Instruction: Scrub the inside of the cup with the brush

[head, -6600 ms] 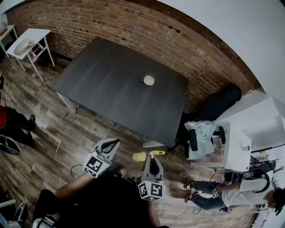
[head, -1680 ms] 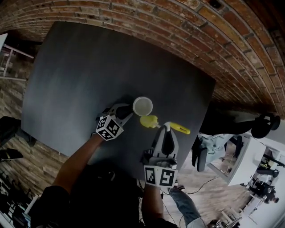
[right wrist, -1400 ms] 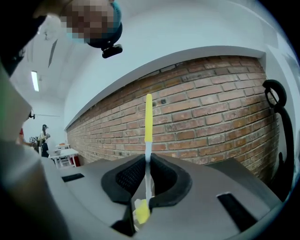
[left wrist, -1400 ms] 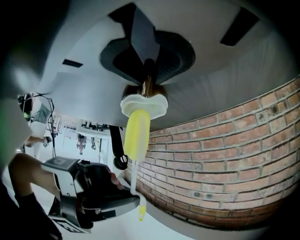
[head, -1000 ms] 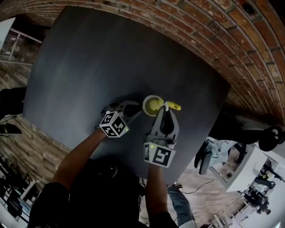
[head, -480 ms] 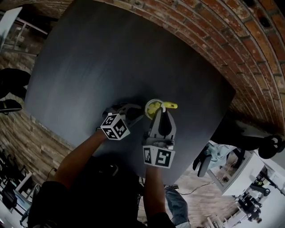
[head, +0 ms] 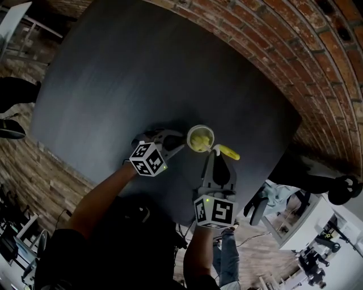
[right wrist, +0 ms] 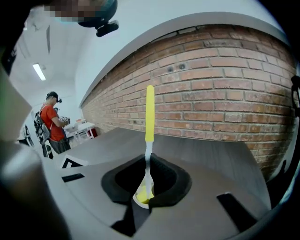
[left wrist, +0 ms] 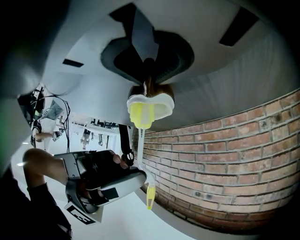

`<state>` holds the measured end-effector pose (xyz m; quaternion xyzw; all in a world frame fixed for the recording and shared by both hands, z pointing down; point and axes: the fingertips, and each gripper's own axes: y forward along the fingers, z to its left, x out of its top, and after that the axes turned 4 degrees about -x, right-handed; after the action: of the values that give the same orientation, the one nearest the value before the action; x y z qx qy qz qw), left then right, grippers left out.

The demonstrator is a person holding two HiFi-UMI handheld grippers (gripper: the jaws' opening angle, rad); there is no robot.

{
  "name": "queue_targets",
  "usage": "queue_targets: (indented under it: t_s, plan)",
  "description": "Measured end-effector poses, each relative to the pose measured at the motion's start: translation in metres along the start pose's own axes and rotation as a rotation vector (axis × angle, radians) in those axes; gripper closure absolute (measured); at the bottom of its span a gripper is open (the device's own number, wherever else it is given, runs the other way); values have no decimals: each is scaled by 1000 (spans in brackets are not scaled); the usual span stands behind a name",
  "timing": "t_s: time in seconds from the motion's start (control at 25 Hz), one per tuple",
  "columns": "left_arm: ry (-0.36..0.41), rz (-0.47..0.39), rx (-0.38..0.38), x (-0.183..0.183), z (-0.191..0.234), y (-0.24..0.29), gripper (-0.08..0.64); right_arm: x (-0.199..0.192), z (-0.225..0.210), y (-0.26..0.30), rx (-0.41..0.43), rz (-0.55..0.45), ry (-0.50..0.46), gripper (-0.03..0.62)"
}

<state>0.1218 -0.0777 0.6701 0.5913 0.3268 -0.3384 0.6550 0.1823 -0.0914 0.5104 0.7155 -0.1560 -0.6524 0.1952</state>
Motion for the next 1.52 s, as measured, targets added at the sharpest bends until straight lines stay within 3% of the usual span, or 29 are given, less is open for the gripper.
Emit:
queue_targets:
  t_s: [0.16,0.28,0.4,0.48,0.76,1.0,1.28,1.52]
  plan:
    - [-2,-1,4,0,0,-1,483,-2,6,-5,-22,41,-154,543]
    - [-4,-3,3,2,-1,1,483,4,16,-6,-15,-27,-277,543]
    - [-5,-5,2,1,-1,0,483,0,25,-7,18,-75,-475,541]
    - [-6,-8,0,1,-1,-1,483,-4,27,-5,22,-104,-529,540]
    - [-16,-19,-8,1,0,0,483,13,14,12,-51,-303,-250,543]
    - [-18,-24,-12,1,0,2,483,18,0,27,-88,-345,-65,548]
    - [-18,-29,-19,0,-1,1,483,19,0,35,-97,-351,43,548]
    - [-22,-31,-23,1,0,2,483,17,15,33,20,-311,64,548]
